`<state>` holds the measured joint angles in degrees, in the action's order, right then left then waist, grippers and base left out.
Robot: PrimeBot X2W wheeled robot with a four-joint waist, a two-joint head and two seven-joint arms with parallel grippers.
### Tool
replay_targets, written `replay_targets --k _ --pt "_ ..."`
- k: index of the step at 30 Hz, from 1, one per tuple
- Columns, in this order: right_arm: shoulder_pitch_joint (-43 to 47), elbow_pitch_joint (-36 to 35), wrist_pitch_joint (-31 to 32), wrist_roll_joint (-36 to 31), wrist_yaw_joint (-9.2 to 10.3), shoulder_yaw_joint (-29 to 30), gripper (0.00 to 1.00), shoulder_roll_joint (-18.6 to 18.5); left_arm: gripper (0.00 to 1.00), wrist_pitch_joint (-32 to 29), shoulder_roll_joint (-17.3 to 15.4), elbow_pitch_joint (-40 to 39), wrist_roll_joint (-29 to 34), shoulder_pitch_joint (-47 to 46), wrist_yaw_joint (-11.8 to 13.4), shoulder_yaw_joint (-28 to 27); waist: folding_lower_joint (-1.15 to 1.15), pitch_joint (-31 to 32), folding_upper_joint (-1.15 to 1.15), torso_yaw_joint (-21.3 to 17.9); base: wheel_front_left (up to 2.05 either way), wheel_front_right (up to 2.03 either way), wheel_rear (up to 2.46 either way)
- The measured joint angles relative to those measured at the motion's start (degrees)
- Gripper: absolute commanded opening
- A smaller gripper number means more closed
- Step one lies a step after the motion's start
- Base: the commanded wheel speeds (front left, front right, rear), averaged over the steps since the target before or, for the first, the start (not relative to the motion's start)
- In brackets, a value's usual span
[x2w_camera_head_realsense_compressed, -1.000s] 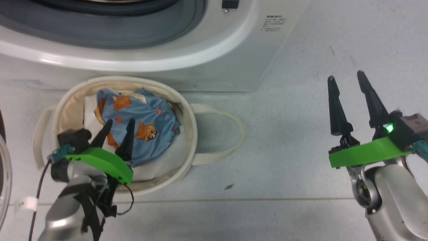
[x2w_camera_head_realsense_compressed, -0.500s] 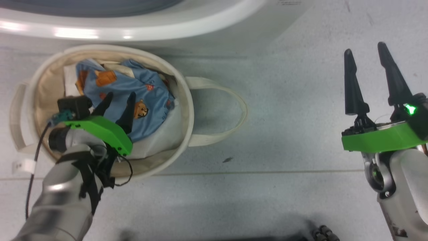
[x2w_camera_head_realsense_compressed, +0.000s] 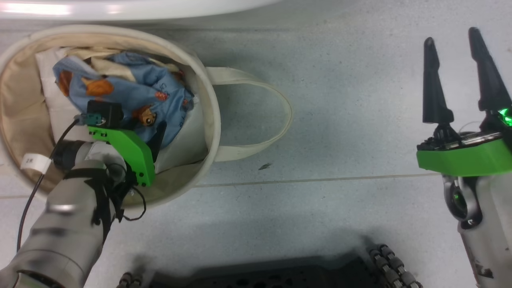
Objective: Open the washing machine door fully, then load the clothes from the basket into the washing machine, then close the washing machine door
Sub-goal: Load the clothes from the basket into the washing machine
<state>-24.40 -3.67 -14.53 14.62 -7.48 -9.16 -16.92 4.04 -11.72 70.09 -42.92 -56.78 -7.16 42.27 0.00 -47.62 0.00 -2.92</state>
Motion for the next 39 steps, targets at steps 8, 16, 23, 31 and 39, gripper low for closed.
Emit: replay_targets --k 8,16,23,31,39 --pt "0.19 -1.64 -0.19 -0.51 0.00 0.77 1.00 0.15 1.00 -0.81 -1.40 1.62 -0.67 -3.05 0.00 2.09 0.00 -1.92 0.00 -0.44 0.00 0.00 0.00" --pt "0.32 -3.27 -0.10 -1.20 0.00 1.02 1.00 0.66 1.00 -0.35 -1.83 2.72 -1.20 -7.09 0.63 3.13 0.00 -4.18 0.00 -1.14 0.00 0.00 0.00" --pt "1.48 -3.94 -0.09 -2.13 0.00 1.55 1.00 2.12 1.00 -4.91 -2.27 3.67 -2.25 -7.11 3.21 3.16 0.00 -4.60 0.01 -1.53 0.06 0.06 0.06" --pt "1.42 -3.93 0.16 -2.60 0.00 1.53 1.00 2.99 0.00 -1.79 -2.32 3.85 -2.67 -8.03 4.81 2.89 0.01 -4.74 0.00 -1.29 0.01 0.01 0.01" --pt "0.75 -1.19 0.12 -2.23 0.00 0.34 1.00 4.01 0.00 3.88 -2.34 3.92 -3.59 -7.53 5.03 1.90 0.00 -2.33 0.01 -0.87 0.00 0.00 0.00"
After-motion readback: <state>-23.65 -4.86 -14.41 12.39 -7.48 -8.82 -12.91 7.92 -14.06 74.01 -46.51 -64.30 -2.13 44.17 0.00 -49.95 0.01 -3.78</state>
